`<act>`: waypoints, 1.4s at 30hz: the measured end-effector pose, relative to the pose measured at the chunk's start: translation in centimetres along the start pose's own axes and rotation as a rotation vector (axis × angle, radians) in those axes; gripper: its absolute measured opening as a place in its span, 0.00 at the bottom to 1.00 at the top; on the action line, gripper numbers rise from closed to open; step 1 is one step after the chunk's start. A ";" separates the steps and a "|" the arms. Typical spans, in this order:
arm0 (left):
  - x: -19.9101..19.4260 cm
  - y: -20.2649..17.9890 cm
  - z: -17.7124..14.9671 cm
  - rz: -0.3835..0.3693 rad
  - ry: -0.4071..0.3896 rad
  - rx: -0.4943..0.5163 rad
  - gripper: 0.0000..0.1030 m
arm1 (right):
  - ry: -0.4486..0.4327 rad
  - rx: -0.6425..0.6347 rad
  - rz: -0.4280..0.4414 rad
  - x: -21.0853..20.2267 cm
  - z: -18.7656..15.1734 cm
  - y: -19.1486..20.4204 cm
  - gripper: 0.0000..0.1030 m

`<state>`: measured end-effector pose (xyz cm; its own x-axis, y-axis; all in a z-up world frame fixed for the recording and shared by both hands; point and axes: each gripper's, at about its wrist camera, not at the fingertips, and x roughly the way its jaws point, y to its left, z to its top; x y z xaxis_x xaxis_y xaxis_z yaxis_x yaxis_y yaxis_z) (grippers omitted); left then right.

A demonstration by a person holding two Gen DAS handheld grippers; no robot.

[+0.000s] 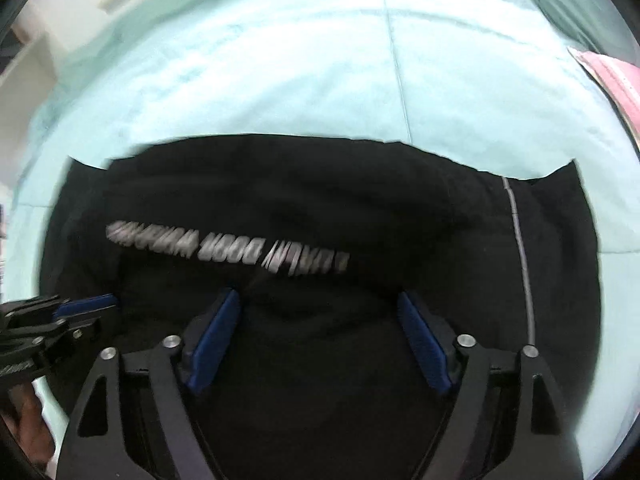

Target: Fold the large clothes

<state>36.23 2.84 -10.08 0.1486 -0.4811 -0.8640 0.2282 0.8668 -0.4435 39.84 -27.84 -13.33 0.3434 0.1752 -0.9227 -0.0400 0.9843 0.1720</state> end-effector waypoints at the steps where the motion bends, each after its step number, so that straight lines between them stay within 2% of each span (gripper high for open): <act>1: -1.7 -0.6 -1.3 -0.017 -0.016 0.050 0.22 | -0.015 -0.012 0.024 -1.6 -0.9 0.2 0.81; 4: -4.3 -1.7 -4.7 -0.031 -0.020 0.154 0.25 | -0.033 -0.071 0.038 -5.3 -4.3 1.1 0.81; 6: -4.2 -1.9 -6.4 -0.021 0.018 0.171 0.42 | -0.008 -0.095 0.014 -5.9 -6.9 1.5 0.81; 7: -3.2 -1.4 -7.4 0.007 0.062 0.147 0.61 | 0.013 -0.107 -0.003 -5.5 -8.1 1.6 0.81; 9: -1.4 -0.4 -8.3 0.018 0.070 0.102 0.61 | 0.081 -0.111 -0.039 -3.7 -11.3 2.0 0.81; 11: 1.2 -1.2 -8.6 0.046 0.034 0.096 0.64 | 0.108 -0.069 -0.040 -1.7 -12.5 2.8 0.83; 14: 2.4 -2.1 -8.7 0.061 0.001 0.091 0.83 | 0.087 -0.077 -0.072 -1.2 -12.7 4.1 0.86; 17: 2.2 -4.1 -9.3 0.147 -0.008 0.157 0.83 | 0.091 -0.073 -0.059 -1.6 -13.0 4.1 0.86; 21: -0.4 -4.3 -10.2 0.109 -0.013 0.184 0.83 | 0.098 -0.021 -0.018 -3.4 -12.7 3.1 0.86; 24: -2.7 -3.0 -9.9 0.073 -0.010 0.126 0.83 | 0.085 0.028 0.010 -5.5 -12.9 2.1 0.86; 28: -6.7 -0.4 -8.9 0.033 -0.088 0.055 0.83 | 0.041 0.051 -0.001 -9.1 -13.8 1.0 0.86; 31: -9.6 2.2 -7.7 0.079 -0.129 0.018 0.83 | -0.011 0.089 -0.029 -11.1 -13.4 -1.6 0.86; 34: -10.9 5.1 -6.5 0.121 -0.130 -0.032 0.83 | -0.042 0.151 -0.049 -13.0 -13.3 -4.5 0.87; 38: -11.3 7.9 -5.9 0.180 -0.152 -0.100 0.83 | -0.056 0.251 -0.067 -12.4 -12.6 -9.9 0.87; 40: -11.7 9.8 -5.7 0.185 -0.160 -0.137 0.83 | -0.064 0.280 -0.074 -12.6 -12.4 -11.5 0.87; 42: -11.3 11.6 -5.5 0.158 -0.152 -0.187 0.83 | -0.067 0.297 -0.078 -12.3 -11.9 -14.1 0.87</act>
<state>31.94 19.04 -6.76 0.3142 -0.3405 -0.8862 0.0116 0.9348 -0.3551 25.01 -43.59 -8.48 0.3966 0.0878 -0.9138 0.2610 0.9435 0.2040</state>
